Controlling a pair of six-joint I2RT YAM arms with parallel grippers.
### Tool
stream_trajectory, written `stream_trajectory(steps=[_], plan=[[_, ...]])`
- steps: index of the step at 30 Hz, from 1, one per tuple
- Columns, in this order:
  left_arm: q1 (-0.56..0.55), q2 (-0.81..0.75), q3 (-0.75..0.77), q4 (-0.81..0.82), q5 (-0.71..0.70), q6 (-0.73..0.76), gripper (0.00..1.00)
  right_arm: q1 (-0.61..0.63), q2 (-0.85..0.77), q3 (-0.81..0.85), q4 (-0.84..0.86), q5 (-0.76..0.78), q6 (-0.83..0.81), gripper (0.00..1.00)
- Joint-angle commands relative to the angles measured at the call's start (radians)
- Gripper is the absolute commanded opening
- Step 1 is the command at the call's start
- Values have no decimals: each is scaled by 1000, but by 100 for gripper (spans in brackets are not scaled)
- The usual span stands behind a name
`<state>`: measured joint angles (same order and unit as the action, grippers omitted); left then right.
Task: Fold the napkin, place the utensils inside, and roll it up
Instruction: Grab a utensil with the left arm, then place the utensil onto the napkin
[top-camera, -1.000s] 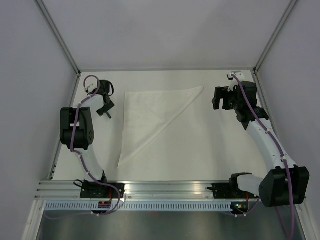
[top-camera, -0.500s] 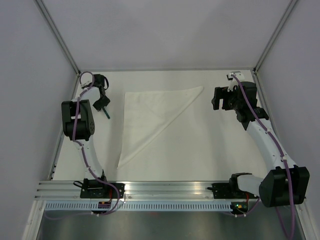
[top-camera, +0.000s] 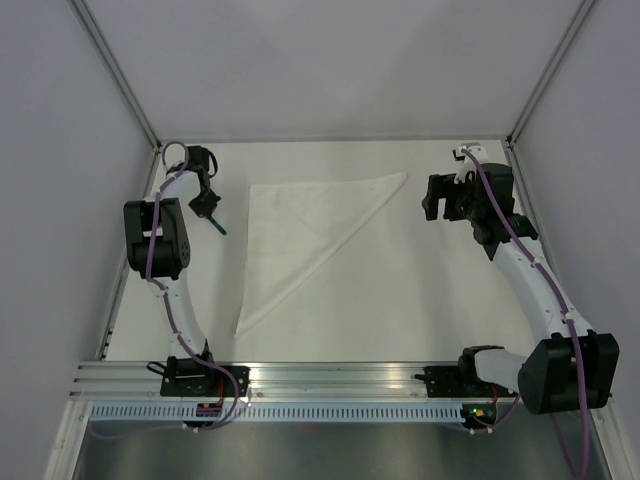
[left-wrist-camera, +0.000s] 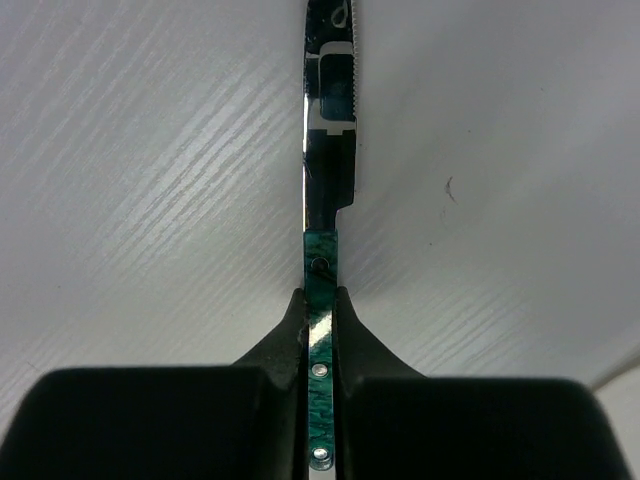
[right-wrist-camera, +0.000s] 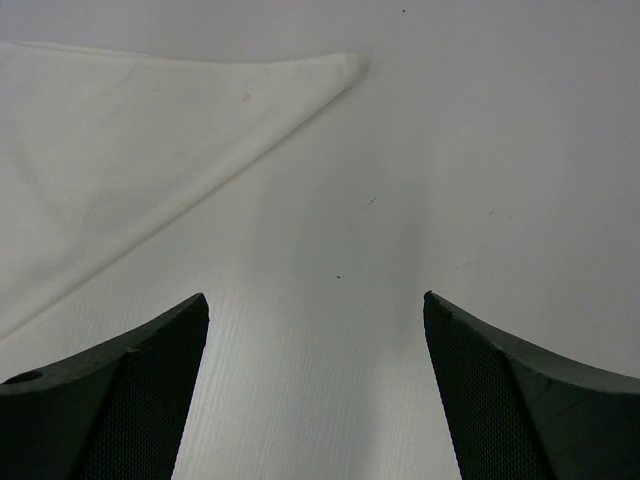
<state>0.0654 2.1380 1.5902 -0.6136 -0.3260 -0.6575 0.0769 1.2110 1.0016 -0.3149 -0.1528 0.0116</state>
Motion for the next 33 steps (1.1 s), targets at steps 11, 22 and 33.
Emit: stream_trajectory(steps=[11, 22, 33], plan=[[-180, -311, -144, 156, 298, 484, 2, 12, 5, 45, -10, -7, 10, 93], [-456, -302, -124, 71, 571, 834, 2, 21, 32, 46, -13, -13, 11, 91], [-601, -195, -82, 48, 639, 790, 2, 23, 32, 46, -12, -4, 8, 91]])
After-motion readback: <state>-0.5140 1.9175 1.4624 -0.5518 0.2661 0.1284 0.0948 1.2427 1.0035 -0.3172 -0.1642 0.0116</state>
